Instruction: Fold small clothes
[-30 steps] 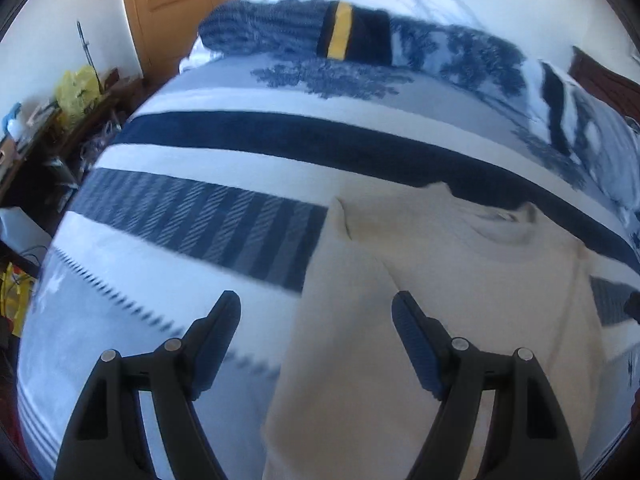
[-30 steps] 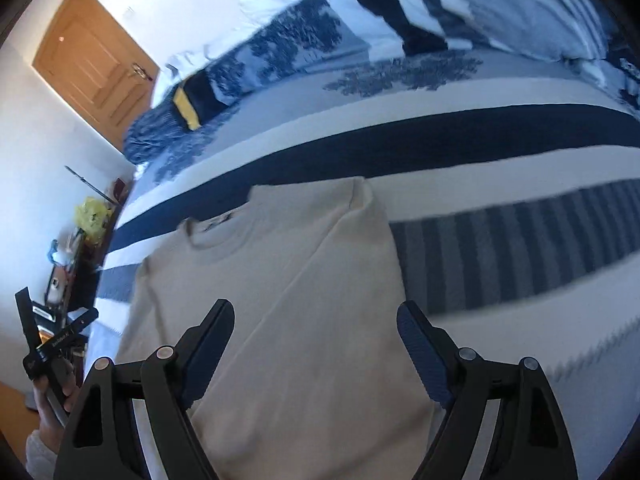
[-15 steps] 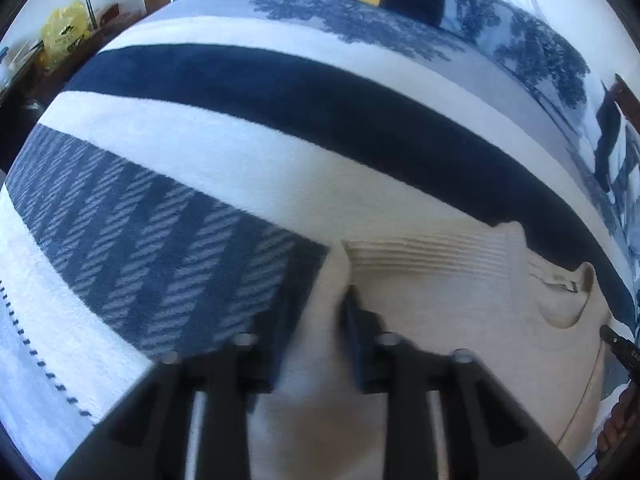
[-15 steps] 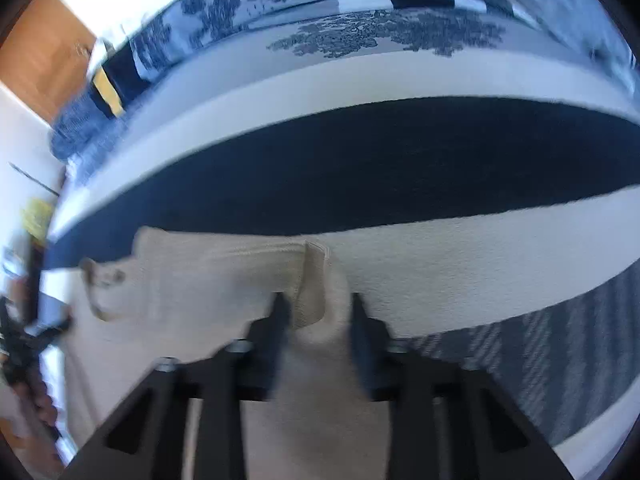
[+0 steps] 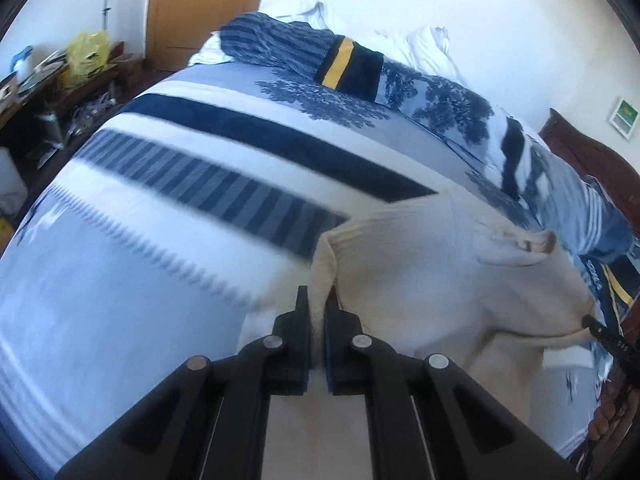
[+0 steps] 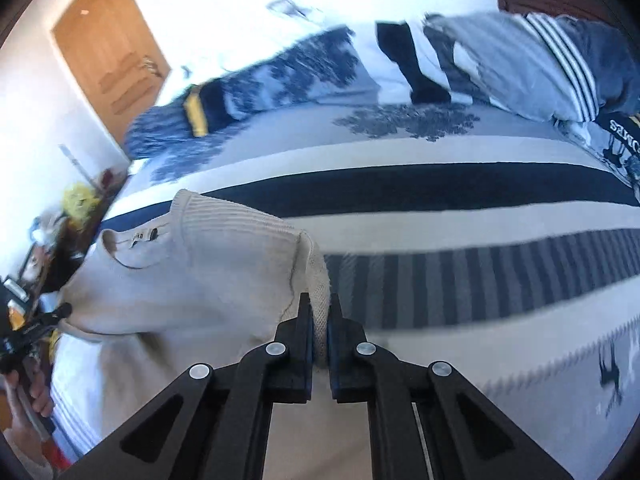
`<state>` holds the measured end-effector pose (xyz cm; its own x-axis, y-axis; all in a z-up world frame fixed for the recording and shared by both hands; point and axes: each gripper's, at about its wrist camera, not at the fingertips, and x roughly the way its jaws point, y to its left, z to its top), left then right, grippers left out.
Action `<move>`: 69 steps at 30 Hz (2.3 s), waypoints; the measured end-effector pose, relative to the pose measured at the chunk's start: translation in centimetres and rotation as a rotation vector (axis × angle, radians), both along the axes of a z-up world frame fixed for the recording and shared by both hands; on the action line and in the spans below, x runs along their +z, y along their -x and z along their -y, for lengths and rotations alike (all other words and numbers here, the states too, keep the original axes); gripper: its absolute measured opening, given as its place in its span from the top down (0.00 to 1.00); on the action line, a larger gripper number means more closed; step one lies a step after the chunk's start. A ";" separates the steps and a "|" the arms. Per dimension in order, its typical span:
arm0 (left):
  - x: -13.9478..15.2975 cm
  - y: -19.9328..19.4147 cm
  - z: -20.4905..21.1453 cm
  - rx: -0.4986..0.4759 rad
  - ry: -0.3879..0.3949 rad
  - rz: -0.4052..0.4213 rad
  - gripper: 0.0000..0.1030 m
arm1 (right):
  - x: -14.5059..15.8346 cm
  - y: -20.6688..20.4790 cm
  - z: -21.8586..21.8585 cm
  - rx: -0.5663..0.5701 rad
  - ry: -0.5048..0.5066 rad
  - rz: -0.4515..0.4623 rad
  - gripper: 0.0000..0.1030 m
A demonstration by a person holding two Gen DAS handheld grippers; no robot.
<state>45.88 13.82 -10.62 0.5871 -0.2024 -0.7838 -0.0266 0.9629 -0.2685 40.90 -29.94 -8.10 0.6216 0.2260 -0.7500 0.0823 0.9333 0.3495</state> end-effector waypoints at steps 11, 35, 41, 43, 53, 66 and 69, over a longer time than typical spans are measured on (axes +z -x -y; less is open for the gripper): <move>-5.5 19.7 -3.5 0.095 0.029 -0.108 0.95 | -3.2 23.5 -0.2 -0.074 -0.133 -0.037 0.94; -6.1 30.0 1.6 -0.043 -0.040 -0.073 0.48 | -6.2 34.7 -7.0 0.027 0.038 0.009 0.37; -5.9 30.9 2.0 -0.043 -0.038 -0.072 0.48 | -6.1 35.0 -7.5 0.032 0.032 0.005 0.37; -6.0 31.0 2.2 -0.046 -0.042 -0.075 0.48 | -6.1 35.0 -7.4 0.024 0.027 0.003 0.37; -5.2 31.6 3.7 -0.014 -0.120 -0.091 0.45 | -6.6 35.0 -6.4 -0.008 -0.020 -0.016 0.37; -3.7 32.3 7.1 -0.077 -0.226 -0.049 0.42 | -7.3 34.8 -5.7 -0.027 -0.134 -0.067 0.35; -3.8 31.6 6.6 -0.071 -0.174 -0.086 0.40 | -7.6 34.7 -5.5 -0.027 -0.194 -0.086 0.35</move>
<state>14.25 7.24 -14.40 0.5058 -0.0982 -0.8570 0.0272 0.9948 -0.0979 6.15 -24.42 -15.67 0.5645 0.3555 -0.7450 0.1435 0.8465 0.5127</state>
